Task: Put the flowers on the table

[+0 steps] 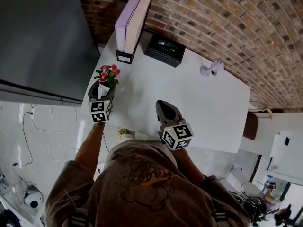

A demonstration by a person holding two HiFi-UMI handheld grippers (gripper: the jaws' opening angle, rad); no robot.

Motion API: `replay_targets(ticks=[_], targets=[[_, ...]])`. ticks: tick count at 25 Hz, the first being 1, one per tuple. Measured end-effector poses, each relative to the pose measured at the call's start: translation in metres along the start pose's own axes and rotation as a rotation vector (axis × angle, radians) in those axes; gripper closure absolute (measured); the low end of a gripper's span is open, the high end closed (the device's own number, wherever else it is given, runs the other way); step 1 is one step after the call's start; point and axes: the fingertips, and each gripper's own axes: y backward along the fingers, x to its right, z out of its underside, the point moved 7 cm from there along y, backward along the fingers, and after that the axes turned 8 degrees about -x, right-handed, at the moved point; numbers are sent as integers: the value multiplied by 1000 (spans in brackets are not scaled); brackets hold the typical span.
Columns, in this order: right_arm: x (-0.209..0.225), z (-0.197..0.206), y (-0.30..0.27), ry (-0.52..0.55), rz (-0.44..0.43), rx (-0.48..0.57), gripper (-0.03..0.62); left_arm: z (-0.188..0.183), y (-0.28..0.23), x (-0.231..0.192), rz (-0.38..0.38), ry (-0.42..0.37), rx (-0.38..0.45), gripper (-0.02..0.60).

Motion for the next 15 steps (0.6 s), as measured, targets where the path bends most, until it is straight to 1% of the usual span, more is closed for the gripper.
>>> replay_targets(ticks=[11,15], targets=[[6,3,5,-16,30,-4,589,9,-14,3,8,-4,-39,235],[4,4,7,-13,34,-5,589,12,-13,3,8,2,-37,235]])
